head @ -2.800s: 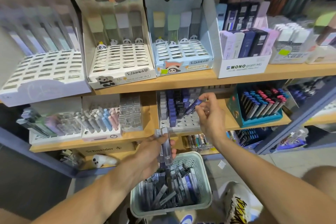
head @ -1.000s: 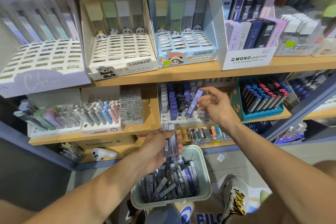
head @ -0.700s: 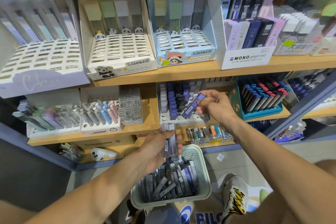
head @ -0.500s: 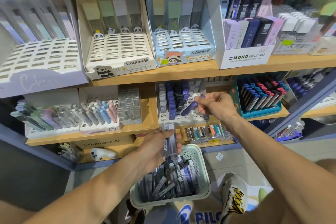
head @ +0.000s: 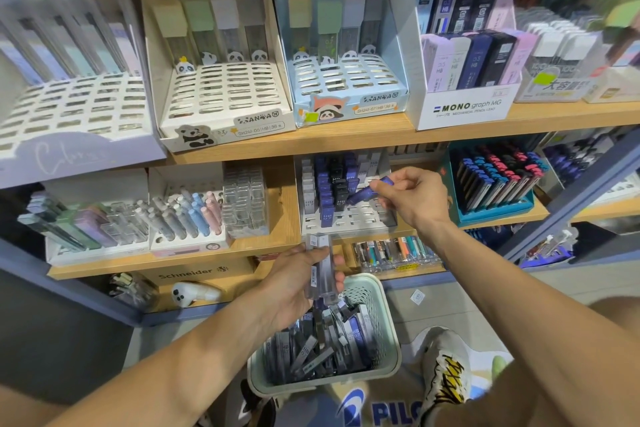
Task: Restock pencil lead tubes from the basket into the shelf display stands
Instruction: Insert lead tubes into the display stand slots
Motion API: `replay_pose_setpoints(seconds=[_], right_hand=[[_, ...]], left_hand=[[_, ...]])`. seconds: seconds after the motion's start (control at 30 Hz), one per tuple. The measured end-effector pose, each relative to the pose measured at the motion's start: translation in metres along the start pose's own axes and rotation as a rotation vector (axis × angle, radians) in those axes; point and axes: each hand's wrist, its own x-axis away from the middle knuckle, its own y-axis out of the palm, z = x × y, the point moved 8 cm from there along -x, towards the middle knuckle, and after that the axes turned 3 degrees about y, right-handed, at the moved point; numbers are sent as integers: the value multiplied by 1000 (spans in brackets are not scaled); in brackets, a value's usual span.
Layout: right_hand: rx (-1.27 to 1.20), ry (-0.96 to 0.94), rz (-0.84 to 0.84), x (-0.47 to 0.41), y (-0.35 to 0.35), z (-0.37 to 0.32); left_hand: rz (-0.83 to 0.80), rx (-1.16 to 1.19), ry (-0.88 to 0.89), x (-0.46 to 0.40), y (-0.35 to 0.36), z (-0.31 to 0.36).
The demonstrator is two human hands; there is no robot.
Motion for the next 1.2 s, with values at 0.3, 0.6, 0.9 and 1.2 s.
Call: replay_pose_setpoints(seconds=[0.3,0.6,0.9,1.2], right_hand=[[306,-246,69,1,12,-20],[480,-504,124,13,33,-37],[575,-676,111,20,38,-29],[-31,127,-235,60,44,16]], left_hand=[[-4,1,-3,0,1,1],[7,-6,5,-1,2,1],[-17,4,8,-3,1,1],[-70,39,15,3,8,0]])
